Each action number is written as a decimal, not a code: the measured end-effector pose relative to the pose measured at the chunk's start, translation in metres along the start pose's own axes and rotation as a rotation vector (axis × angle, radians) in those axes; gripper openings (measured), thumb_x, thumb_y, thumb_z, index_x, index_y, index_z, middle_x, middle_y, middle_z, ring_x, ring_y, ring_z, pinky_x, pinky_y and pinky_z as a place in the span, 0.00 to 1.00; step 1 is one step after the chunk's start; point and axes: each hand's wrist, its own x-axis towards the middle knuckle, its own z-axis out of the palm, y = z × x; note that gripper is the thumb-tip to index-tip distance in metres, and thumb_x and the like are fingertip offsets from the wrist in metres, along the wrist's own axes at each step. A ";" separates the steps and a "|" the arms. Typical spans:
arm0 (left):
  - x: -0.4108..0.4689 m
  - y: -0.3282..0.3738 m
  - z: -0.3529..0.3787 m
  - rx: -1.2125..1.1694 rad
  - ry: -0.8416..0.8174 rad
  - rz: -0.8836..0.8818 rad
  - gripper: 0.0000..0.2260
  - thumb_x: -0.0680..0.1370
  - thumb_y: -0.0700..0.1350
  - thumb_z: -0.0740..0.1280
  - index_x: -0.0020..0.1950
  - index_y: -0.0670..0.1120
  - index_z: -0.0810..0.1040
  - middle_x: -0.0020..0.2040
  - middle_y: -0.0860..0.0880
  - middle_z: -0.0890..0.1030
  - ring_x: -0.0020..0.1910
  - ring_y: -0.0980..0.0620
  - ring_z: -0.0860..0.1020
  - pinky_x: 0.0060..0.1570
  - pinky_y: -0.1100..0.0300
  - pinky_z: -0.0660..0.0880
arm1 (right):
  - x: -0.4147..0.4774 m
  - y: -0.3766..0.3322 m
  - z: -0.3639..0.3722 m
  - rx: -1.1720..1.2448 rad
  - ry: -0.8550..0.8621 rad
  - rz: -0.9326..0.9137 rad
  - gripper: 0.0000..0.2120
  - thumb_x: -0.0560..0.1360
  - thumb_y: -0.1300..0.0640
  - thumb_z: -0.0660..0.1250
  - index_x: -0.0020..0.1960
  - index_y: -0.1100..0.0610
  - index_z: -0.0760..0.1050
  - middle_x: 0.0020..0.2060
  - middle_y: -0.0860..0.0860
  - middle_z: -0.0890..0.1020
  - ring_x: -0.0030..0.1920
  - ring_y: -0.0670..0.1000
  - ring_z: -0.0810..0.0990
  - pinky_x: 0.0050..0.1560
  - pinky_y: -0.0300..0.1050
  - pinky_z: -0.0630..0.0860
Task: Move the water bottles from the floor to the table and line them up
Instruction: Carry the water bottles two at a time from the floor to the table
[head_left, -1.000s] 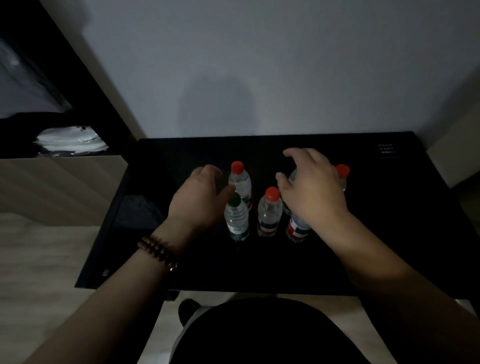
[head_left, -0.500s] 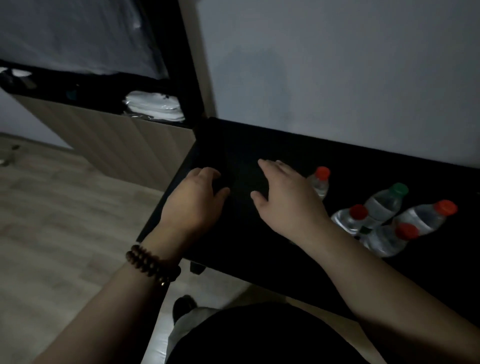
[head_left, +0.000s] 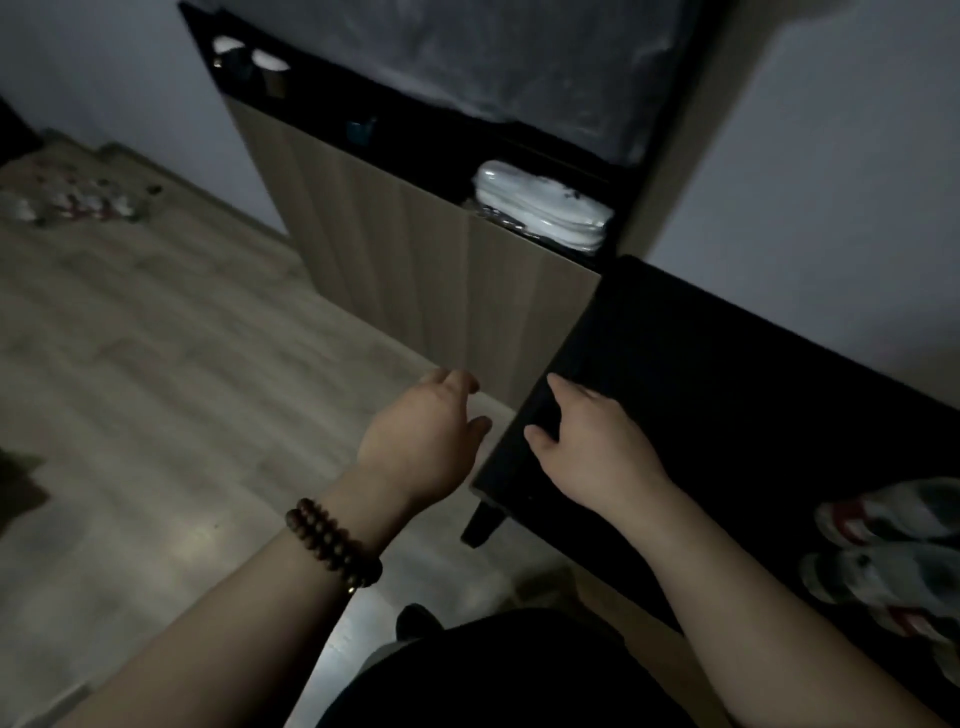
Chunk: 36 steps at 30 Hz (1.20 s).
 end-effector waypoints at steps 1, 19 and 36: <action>0.002 -0.018 -0.009 -0.001 -0.003 -0.018 0.21 0.82 0.54 0.65 0.72 0.48 0.72 0.68 0.47 0.75 0.62 0.47 0.78 0.60 0.49 0.77 | 0.009 -0.017 0.006 -0.004 -0.012 -0.010 0.35 0.81 0.43 0.66 0.82 0.51 0.57 0.77 0.51 0.68 0.74 0.55 0.71 0.67 0.53 0.74; 0.142 -0.312 -0.153 -0.070 0.056 -0.251 0.21 0.81 0.54 0.67 0.71 0.48 0.73 0.65 0.48 0.77 0.57 0.49 0.80 0.54 0.57 0.77 | 0.255 -0.296 0.099 -0.079 -0.178 -0.135 0.22 0.80 0.44 0.64 0.70 0.54 0.72 0.61 0.54 0.82 0.59 0.58 0.81 0.57 0.55 0.81; 0.292 -0.630 -0.364 -0.156 0.196 -0.390 0.16 0.80 0.54 0.67 0.66 0.51 0.76 0.59 0.53 0.79 0.49 0.55 0.79 0.47 0.63 0.72 | 0.517 -0.655 0.145 -0.150 -0.258 -0.330 0.22 0.81 0.46 0.64 0.70 0.57 0.73 0.62 0.57 0.81 0.60 0.60 0.81 0.58 0.52 0.80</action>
